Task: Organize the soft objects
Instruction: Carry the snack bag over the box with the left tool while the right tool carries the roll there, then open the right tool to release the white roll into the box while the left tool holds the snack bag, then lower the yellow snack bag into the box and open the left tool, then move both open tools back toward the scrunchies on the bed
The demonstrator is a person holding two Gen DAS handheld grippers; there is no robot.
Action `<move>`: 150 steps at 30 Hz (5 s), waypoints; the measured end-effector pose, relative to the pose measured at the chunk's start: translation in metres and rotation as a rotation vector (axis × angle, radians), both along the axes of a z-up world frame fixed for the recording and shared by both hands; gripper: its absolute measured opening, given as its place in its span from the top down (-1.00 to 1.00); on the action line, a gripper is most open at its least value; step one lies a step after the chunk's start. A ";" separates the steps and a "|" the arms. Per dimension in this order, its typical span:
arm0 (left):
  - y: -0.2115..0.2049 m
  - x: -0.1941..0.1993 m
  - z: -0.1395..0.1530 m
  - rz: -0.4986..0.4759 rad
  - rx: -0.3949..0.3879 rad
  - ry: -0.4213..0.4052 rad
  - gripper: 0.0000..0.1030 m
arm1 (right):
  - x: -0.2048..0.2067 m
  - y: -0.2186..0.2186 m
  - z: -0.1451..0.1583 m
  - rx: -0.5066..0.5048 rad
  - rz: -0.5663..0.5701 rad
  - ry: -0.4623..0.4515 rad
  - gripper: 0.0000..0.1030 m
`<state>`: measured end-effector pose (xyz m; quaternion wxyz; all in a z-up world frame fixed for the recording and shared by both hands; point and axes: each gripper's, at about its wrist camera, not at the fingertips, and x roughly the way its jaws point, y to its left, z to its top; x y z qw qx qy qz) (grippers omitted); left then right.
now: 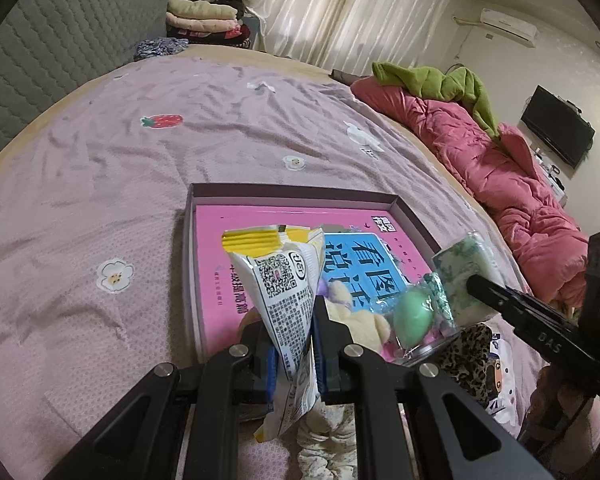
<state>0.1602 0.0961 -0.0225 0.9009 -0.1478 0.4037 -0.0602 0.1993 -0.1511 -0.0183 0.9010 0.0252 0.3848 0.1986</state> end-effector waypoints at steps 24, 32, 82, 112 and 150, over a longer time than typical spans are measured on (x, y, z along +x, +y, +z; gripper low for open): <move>-0.004 0.013 -0.008 -0.002 -0.024 0.022 0.72 | 0.010 0.007 -0.032 -0.098 -0.005 0.059 0.59; -0.005 0.014 -0.010 0.015 -0.007 0.031 0.72 | 0.008 0.003 -0.031 -0.108 -0.017 0.043 0.46; -0.011 0.014 -0.019 0.065 0.130 0.127 0.26 | -0.020 -0.027 0.003 -0.074 -0.053 -0.005 -0.02; 0.001 -0.011 0.008 0.118 0.121 0.072 0.09 | -0.029 -0.035 0.020 -0.075 -0.069 -0.040 -0.12; -0.022 -0.062 0.061 0.140 0.147 -0.018 -0.01 | -0.073 -0.052 0.060 -0.101 -0.066 -0.149 -0.31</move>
